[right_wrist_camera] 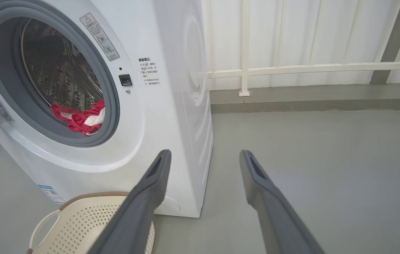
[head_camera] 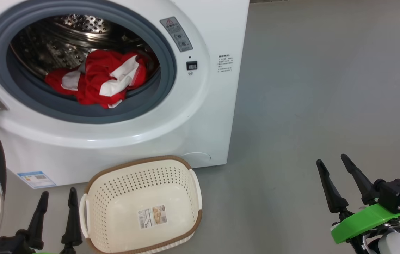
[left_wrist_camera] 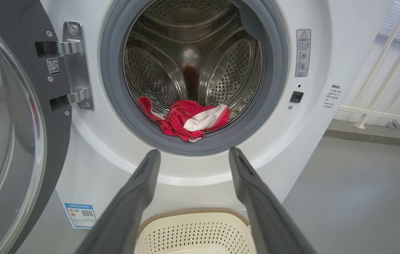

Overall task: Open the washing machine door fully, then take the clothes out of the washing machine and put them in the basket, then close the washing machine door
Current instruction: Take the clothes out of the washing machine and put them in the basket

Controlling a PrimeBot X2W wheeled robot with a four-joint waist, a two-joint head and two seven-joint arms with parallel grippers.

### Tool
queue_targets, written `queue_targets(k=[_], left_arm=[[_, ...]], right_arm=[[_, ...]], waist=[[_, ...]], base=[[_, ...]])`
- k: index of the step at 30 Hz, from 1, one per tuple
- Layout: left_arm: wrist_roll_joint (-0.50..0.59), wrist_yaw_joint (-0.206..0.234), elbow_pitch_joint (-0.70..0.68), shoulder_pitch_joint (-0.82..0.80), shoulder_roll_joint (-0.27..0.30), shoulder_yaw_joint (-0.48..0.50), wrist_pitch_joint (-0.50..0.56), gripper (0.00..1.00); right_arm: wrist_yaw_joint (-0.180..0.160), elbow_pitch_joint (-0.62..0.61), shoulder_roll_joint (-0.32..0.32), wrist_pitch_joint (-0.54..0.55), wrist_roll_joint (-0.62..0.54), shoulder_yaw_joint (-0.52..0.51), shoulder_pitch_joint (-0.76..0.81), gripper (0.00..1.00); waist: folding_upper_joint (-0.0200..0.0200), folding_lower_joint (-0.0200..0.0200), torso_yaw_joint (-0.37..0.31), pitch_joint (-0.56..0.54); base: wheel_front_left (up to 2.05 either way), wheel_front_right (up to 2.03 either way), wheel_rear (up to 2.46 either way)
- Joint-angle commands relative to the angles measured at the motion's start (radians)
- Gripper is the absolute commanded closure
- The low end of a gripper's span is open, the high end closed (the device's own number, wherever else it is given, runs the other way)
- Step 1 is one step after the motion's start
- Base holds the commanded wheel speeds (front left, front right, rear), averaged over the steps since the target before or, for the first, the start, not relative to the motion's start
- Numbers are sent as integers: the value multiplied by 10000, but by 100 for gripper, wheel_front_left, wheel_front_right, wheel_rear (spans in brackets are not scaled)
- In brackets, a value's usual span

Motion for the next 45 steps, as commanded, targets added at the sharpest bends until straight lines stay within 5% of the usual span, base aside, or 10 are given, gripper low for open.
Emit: queue_targets(k=[1, 25, 38, 45], left_arm=[[-58, -31, -291, -299, 195, 328, -51, 0], [-196, -31, 304, -915, 235, -115, -51, 0], [440, -25, 2844, -4104, 232, -1041, -24, 0], [828, 364, 4838, -6723, 391, -1295, 960, 0]], right_arm=[[16, -272, -76, -122, -76, 239, -175, 0], [16, -278, 7, -122, -61, 345, -460, 0], [16, -421, 289, -122, -92, 502, -871, 0], [16, -497, 407, -122, -84, 620, -1350, 0]], waist=[[0, 0, 1, 15], [0, 0, 44, 386], [0, 0, -129, 1308], [0, 0, -385, 2092]], base=[[126, -133, 8], [24, -25, 0], [0, 0, 0], [0, 0, 0]])
